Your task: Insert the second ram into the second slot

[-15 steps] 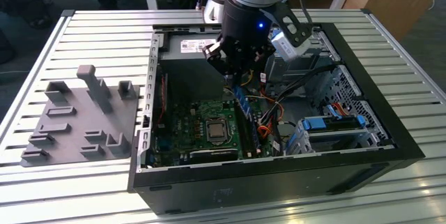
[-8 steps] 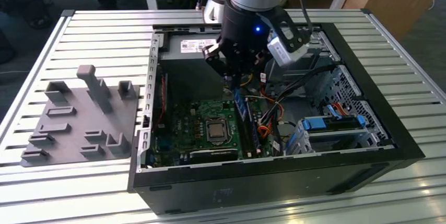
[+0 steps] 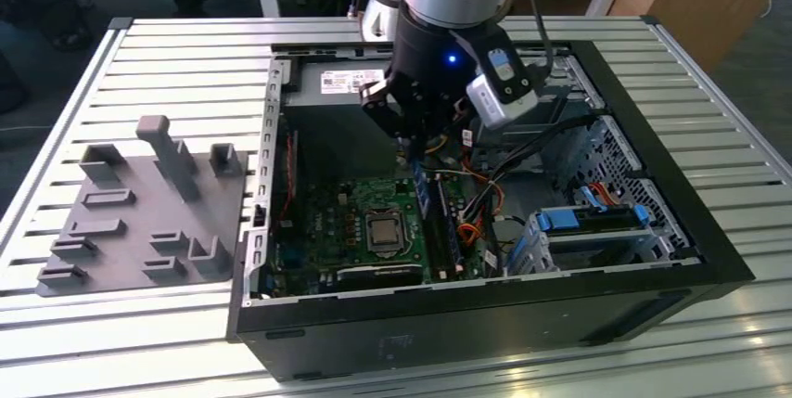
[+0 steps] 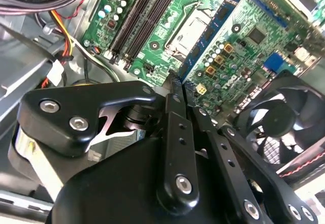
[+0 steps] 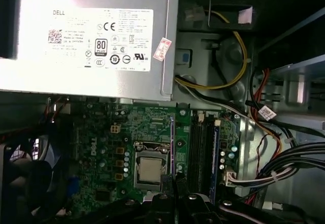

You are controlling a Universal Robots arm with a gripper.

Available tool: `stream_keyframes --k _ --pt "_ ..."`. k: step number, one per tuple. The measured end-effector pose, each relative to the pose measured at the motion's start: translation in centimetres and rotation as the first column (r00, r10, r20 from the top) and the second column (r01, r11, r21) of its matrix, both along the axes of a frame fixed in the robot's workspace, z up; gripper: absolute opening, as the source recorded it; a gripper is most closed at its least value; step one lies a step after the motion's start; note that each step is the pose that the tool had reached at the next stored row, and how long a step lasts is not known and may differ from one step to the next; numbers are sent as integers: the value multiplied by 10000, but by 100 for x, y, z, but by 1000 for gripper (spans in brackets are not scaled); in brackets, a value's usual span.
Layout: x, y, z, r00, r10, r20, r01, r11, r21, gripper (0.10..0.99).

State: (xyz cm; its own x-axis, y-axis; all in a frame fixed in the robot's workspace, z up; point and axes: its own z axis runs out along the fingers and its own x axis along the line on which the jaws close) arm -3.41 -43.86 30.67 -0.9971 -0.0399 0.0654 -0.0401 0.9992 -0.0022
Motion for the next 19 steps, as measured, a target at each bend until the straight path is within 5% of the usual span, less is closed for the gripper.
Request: stream_keyframes --k 11,19 --pt "0 -2 -82 9917 -1288 8 1288 9917 -12 137" --pt "1 -9 -140 9983 -585 5 585 9983 6 137"
